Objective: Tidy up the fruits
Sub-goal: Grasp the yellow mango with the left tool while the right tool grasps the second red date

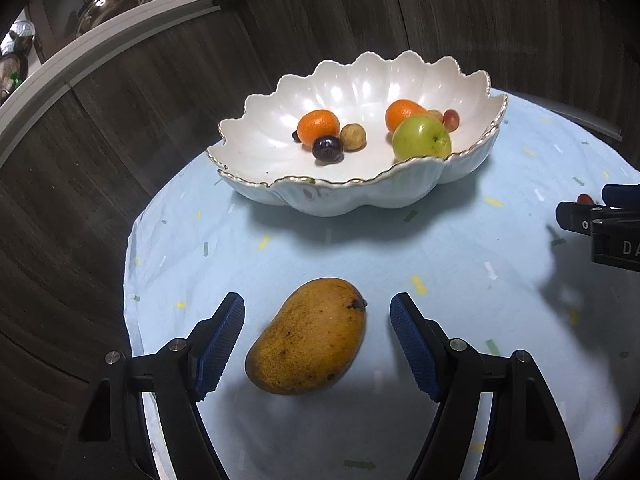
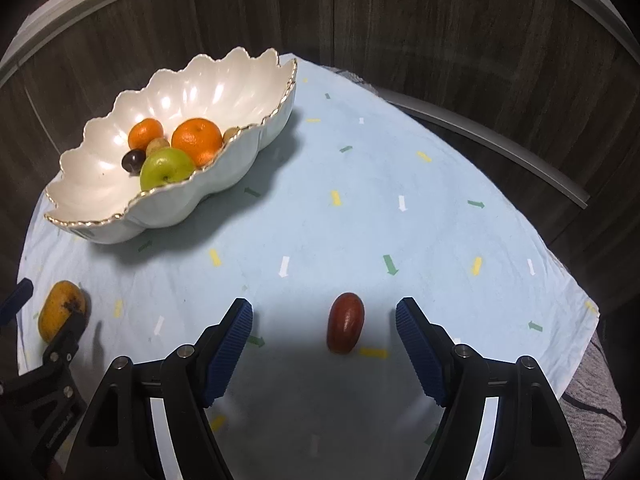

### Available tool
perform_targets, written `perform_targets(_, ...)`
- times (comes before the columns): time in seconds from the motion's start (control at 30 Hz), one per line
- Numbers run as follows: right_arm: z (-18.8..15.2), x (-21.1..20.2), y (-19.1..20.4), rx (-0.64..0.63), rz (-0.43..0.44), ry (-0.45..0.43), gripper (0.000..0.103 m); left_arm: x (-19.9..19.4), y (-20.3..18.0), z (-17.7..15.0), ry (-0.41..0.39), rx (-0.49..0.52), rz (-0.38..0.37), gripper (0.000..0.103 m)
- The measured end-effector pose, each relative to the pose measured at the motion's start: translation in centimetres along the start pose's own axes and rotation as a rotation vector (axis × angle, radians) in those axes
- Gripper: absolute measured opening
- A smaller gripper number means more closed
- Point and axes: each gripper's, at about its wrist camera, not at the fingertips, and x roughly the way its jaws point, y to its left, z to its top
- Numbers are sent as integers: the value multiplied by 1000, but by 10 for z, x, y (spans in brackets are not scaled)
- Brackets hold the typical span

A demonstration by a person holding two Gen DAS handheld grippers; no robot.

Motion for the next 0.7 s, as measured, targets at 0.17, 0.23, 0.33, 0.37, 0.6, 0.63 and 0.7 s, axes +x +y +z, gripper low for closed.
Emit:
perform_targets(0.17,-3,9,0,-6,-20,26,63,11,1,-3,27,11,4,74)
perform_targets(0.23,-4,11,-1,-4,-22,22,60,14,-1,-3,31,19,3,73)
perform_targets(0.33,-3,12,0,-5,-23,14,57,17,-4,-3,31,23,-7,68)
perform_targets(0.37,-4,12,-1,-2,-21,11,57,17,-4,-2,30,22,-8,67)
perform_targets(0.6,-3,12,-4,-3,-2,-12,29,18,-6,0,28,26,-7,60)
perform_targets(0.63,-3,12,-5,-2,-3,-13,28,18,-7,0,27,25,-3,60)
perform_targets(0.7,-3,12,-5,-2,-4,-15,24,18,-7,0,24,27,9,56)
